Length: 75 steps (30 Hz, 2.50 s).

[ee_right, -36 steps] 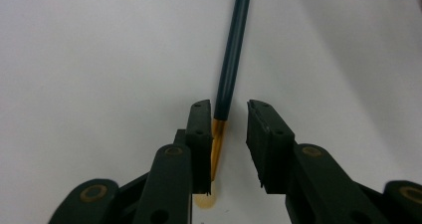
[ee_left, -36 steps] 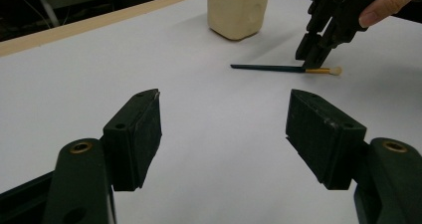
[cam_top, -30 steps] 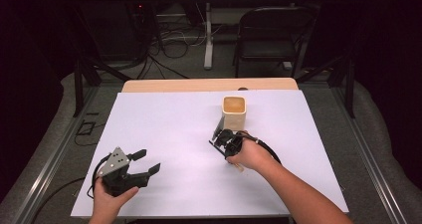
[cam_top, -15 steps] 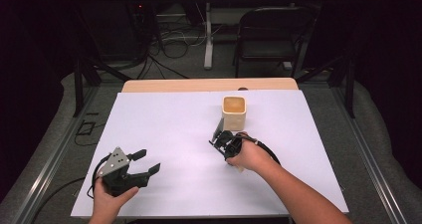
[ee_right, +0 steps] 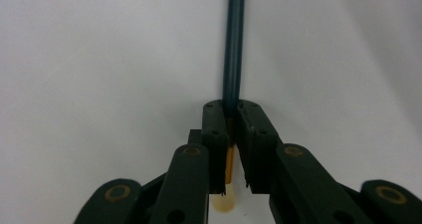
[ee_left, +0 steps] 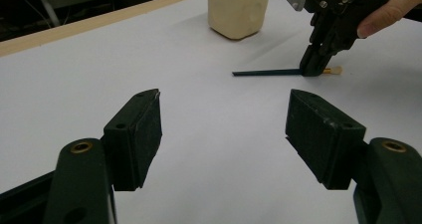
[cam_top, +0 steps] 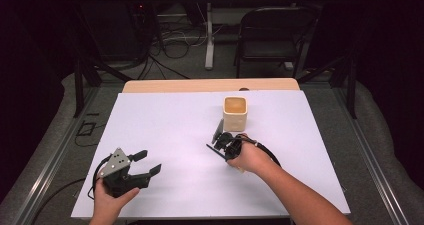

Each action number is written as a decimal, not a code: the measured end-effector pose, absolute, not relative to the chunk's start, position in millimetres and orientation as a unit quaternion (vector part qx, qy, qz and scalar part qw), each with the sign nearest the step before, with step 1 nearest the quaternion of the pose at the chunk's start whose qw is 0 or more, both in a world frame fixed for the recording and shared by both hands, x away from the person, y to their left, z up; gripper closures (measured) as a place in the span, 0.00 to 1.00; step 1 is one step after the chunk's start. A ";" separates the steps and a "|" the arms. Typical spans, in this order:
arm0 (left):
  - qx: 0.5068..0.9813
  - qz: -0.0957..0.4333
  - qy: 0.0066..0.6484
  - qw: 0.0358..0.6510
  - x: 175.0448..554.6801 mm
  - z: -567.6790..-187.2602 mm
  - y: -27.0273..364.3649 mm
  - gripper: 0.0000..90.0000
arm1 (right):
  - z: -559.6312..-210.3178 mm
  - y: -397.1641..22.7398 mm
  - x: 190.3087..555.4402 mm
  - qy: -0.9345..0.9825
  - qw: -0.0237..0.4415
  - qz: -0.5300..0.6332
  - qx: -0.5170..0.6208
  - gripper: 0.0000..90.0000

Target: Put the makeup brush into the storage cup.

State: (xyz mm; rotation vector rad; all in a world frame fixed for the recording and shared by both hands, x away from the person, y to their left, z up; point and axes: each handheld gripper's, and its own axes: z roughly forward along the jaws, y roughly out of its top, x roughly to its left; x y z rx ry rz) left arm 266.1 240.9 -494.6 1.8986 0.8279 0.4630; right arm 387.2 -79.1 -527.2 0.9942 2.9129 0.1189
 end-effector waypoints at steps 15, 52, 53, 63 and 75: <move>0.780 0.191 0.342 0.488 265.8 -494.4 241.3 0.34 | -527.3 -76.6 383.7 0.949 0.043 0.034 0.310 0.93; 0.781 0.191 0.340 0.487 266.5 -494.9 240.6 0.35 | -499.5 -80.3 345.0 0.969 0.174 0.031 0.176 0.93; 0.781 0.191 0.340 0.487 266.4 -494.9 240.6 0.35 | -499.5 -80.3 345.0 0.969 0.174 0.031 0.176 0.93; 0.781 0.192 0.341 0.487 266.3 -494.8 240.8 0.35 | -486.3 -80.4 335.4 0.971 0.200 0.027 0.131 0.93; 0.782 0.191 0.342 0.485 266.4 -495.4 239.5 0.35 | -480.7 -86.8 328.4 0.971 0.221 0.042 0.075 0.93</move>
